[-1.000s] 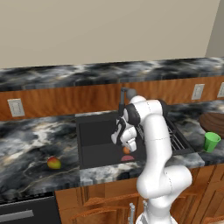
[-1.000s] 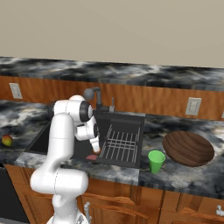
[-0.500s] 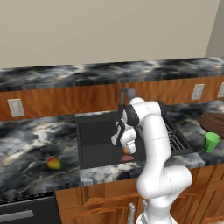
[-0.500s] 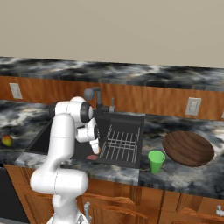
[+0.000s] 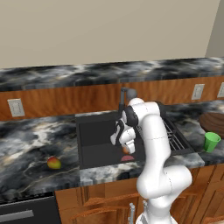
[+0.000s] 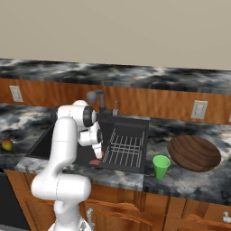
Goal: Remove the mango and tangerine from the sink. Then move the bowl and cup from the counter to the sink for washing.
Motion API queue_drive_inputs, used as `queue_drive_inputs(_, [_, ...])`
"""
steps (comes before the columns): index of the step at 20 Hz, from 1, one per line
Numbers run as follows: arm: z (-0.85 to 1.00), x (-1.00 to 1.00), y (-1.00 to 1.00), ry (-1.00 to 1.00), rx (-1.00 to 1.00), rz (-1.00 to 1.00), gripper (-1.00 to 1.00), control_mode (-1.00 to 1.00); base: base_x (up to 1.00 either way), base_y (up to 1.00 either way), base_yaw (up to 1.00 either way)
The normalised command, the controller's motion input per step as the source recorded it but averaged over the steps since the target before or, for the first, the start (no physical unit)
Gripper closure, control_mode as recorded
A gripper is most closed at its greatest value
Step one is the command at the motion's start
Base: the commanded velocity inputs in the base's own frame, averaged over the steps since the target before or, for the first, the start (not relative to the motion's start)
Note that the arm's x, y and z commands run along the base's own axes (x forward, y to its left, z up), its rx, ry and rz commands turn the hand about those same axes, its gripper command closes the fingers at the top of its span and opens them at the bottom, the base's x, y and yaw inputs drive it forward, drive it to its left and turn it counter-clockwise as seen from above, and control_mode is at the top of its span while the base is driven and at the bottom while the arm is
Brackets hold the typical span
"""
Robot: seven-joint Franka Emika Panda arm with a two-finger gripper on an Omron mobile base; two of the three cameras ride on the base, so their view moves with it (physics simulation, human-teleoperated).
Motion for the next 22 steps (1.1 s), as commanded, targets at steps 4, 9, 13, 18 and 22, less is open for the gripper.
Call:
queue_drive_inputs(4, [-0.1, -0.05, -0.01, 0.0, 0.0, 0.0, 1.0, -1.0, 0.0, 0.0, 0.0])
queue_drive_inputs(9, [-0.06, -0.26, 0.03, 0.0, 0.0, -0.01, 1.0, -1.0, 0.0, 0.0, 0.0])
queue_drive_inputs(13, [0.02, -0.2, 0.06, -0.01, 0.0, -0.01, 1.0, -1.0, 0.0, 0.0, 0.0])
queue_drive_inputs(18, [0.16, -0.05, 0.1, -0.04, 0.0, -0.02, 1.0, -1.0, 0.0, 0.0, 0.0])
queue_drive_inputs(22, [0.27, 0.0, 0.15, -0.07, 0.0, 0.0, 1.0, -1.0, 0.0, 0.0, 0.0])
